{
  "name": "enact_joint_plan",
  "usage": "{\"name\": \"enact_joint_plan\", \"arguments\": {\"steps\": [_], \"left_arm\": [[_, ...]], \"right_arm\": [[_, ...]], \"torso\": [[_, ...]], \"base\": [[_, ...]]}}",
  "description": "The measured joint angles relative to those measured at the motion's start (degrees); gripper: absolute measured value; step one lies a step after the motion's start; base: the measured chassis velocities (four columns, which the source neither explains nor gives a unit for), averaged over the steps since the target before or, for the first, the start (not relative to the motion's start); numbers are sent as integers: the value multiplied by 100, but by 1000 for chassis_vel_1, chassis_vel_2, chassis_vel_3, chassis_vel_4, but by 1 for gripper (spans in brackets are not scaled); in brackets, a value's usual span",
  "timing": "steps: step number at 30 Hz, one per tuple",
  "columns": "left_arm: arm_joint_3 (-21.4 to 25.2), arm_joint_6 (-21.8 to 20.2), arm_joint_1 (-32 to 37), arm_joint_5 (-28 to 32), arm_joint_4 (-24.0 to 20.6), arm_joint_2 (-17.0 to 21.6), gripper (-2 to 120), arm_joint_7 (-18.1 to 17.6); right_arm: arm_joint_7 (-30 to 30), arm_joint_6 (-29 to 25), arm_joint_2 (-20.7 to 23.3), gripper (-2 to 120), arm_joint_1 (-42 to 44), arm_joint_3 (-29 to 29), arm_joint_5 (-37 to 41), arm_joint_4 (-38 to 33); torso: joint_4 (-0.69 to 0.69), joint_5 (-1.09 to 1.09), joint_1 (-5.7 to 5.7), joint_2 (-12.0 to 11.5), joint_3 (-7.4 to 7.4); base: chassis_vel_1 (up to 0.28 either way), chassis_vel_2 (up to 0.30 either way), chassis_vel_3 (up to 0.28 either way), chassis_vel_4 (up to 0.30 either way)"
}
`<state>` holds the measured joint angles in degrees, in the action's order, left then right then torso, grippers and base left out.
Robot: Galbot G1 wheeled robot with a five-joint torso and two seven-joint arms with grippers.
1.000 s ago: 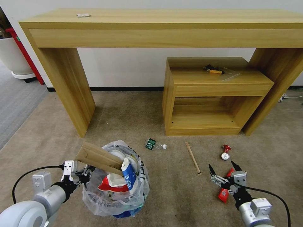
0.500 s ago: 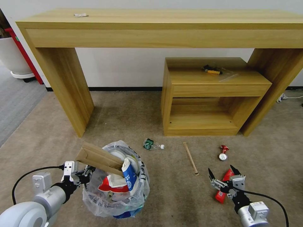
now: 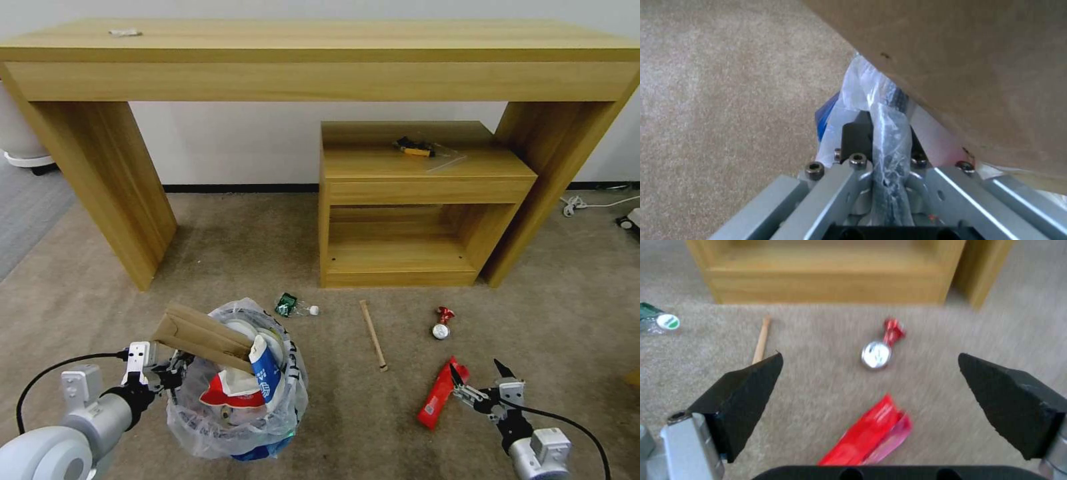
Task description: Pick up the trash bin and place the garbage on the floor into it.
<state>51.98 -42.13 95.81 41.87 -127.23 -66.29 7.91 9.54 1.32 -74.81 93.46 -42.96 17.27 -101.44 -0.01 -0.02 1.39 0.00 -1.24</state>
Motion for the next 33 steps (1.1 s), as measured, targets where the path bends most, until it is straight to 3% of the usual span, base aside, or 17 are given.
{"name": "enact_joint_plan", "arguments": {"steps": [4,7,21,33], "left_arm": [[136,0,-46,142,179,99,0,-26],[274,0,-70,290,317,203,0,-29],[697,0,-38,715,636,429,0,-3],[646,0,-64,761,630,487,0,5]], "right_arm": [[-203,638,93,100,-418,214,882,485],[-376,916,120,100,-692,354,1119,798],[-1354,1976,25,100,-1863,1161,1481,2096],[-1939,2225,-100,59,-2069,1359,1732,2263]], "torso": [[1,-2,0,0,0],[2,-2,0,0,0],[1,1,0,0,0],[1,0,0,0,1]], "base": [[0,0,0,0],[0,0,0,0],[0,0,0,0],[0,0,0,0]]}}
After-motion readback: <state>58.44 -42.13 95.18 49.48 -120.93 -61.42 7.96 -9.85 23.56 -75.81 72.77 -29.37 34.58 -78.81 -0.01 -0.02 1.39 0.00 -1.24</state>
